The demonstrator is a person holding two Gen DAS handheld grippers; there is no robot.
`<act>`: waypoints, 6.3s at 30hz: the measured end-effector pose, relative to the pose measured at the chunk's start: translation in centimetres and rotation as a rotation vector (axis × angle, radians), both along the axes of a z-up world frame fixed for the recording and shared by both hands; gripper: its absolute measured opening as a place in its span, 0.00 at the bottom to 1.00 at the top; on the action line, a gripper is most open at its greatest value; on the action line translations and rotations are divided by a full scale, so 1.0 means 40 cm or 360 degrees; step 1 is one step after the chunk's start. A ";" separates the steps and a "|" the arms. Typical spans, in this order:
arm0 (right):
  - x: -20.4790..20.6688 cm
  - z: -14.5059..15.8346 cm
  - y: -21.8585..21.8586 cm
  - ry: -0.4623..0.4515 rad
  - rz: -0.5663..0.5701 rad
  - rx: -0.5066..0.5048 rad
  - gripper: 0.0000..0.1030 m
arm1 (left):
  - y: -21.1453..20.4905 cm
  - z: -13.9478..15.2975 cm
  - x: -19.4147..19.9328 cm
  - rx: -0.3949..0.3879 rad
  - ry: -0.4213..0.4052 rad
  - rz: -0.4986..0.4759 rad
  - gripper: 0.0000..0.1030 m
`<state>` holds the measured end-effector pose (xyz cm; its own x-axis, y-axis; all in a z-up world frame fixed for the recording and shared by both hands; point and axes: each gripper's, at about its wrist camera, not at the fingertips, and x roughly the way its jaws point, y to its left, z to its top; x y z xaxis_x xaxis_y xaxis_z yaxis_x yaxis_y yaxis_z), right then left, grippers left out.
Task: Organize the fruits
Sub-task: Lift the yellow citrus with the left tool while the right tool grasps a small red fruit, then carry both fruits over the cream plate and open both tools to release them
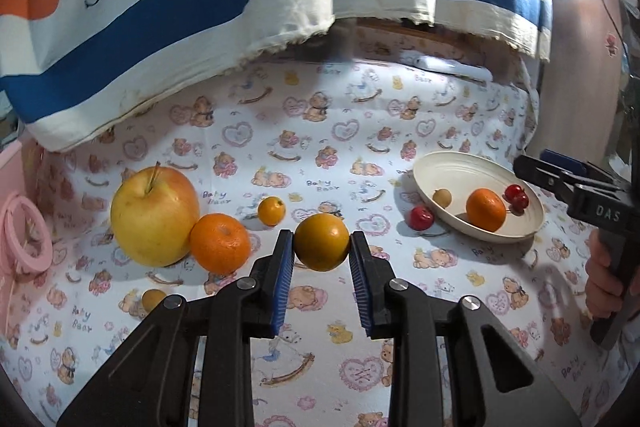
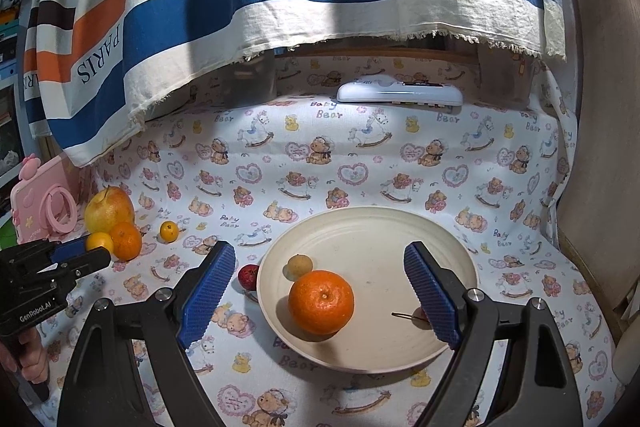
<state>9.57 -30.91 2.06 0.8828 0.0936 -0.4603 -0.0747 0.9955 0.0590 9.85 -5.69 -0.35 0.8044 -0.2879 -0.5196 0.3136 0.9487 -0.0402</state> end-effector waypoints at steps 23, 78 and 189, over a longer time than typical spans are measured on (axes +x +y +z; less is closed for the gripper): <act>0.117 -0.033 0.046 0.0652 0.0279 0.0346 0.70 | 0.069 0.005 0.027 -0.0067 -0.0029 0.0207 0.26; 0.327 -0.133 0.249 0.0932 -0.0011 -0.0069 0.29 | 0.091 0.012 0.035 -0.0086 -0.0079 0.0270 0.26; 0.135 -0.044 -0.289 0.0315 -0.0316 0.0216 0.28 | -0.376 -0.032 0.279 -0.0041 0.0375 -0.0471 0.27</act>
<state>14.98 -42.47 0.30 0.7843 0.0004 -0.6203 0.1468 0.9715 0.1862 21.01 -20.71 -1.62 0.5436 -0.5053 -0.6702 0.5534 0.8161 -0.1665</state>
